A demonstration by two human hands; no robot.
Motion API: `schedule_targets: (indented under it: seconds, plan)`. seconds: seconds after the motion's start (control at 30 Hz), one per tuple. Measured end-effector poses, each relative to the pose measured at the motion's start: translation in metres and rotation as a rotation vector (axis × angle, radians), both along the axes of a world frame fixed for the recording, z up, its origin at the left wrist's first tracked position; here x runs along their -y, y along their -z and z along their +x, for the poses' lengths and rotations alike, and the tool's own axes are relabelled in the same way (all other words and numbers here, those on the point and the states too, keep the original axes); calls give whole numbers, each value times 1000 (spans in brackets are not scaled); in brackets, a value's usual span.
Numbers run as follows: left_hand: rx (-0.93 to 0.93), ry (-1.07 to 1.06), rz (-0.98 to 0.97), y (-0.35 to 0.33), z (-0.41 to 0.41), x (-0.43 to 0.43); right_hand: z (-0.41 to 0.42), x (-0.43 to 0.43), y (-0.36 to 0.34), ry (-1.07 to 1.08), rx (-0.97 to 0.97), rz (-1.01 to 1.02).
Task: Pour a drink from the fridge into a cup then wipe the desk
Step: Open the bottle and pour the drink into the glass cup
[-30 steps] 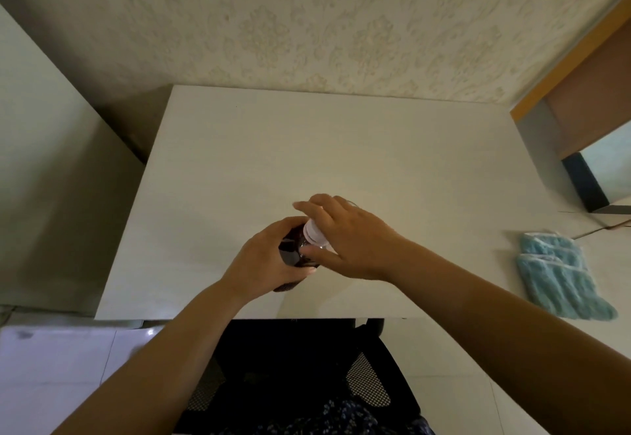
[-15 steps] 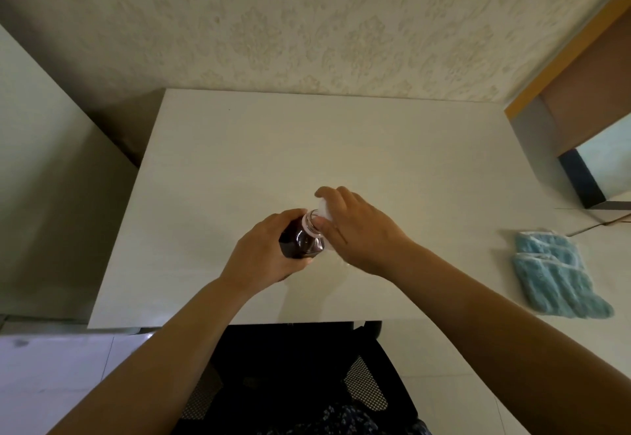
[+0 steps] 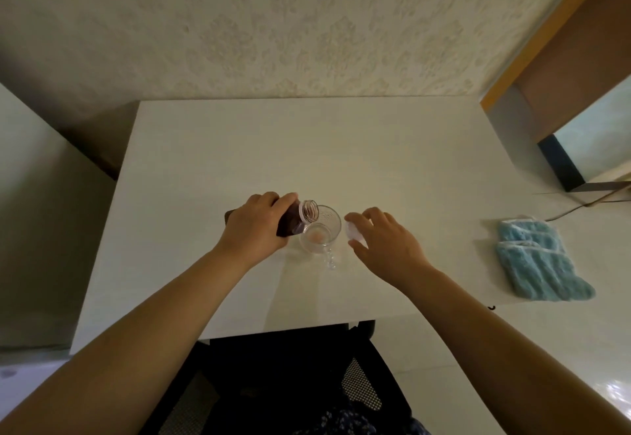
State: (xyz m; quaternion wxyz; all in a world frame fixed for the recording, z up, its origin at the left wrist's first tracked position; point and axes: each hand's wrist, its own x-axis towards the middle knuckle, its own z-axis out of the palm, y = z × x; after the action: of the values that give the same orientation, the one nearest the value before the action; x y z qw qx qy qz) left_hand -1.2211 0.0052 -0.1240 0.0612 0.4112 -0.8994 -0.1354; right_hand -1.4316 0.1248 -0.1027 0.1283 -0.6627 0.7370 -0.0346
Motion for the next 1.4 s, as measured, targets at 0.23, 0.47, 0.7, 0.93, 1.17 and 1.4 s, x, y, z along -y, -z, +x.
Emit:
schedule_targets:
  seconds: [0.23,0.47,0.7,0.93,1.17,1.4]
  plan:
    - [82,8,-51,6,-11,-1,-4,-9,8,-3,10,-1]
    - [168,68,-184,7,-13,4,-5,-12,10,25,55,8]
    - [254,66,-201,1,-16,1,-6,-14,11,25,64,11]
    - [268,62,-231,2,-14,-1,-7,-17,10,33,64,4]
    - [180,15,-149,-1,-14,-1,-5,-17,10,65,96,12]
    - [-23,-100,-51,-1,-10,-11,-3,-16,10,129,267,-35]
